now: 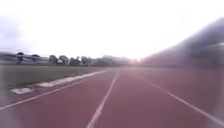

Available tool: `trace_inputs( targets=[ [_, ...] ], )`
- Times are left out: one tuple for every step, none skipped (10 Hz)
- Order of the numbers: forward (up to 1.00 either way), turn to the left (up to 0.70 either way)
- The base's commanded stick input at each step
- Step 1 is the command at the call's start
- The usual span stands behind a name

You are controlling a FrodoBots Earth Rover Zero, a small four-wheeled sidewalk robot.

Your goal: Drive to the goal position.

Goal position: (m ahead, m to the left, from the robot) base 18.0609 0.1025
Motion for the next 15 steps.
trace_inputs(
  targets=[
    [0.7,-0.28],
    [0.7,-0.2],
    [0.7,-0.09],
    [0.7,0.0],
    [0.7,0.0],
    [0.7,0.0],
    [0.7,0.0],
    [0.7,-0.18],
    [0.7,-0.31],
    [0.7,-0.31],
    [0.7,-0.31],
    [0.7,-0.31],
    [0.7,-0.3],
    [0.7,0.0],
    [0.7,0.0]
  ],
)
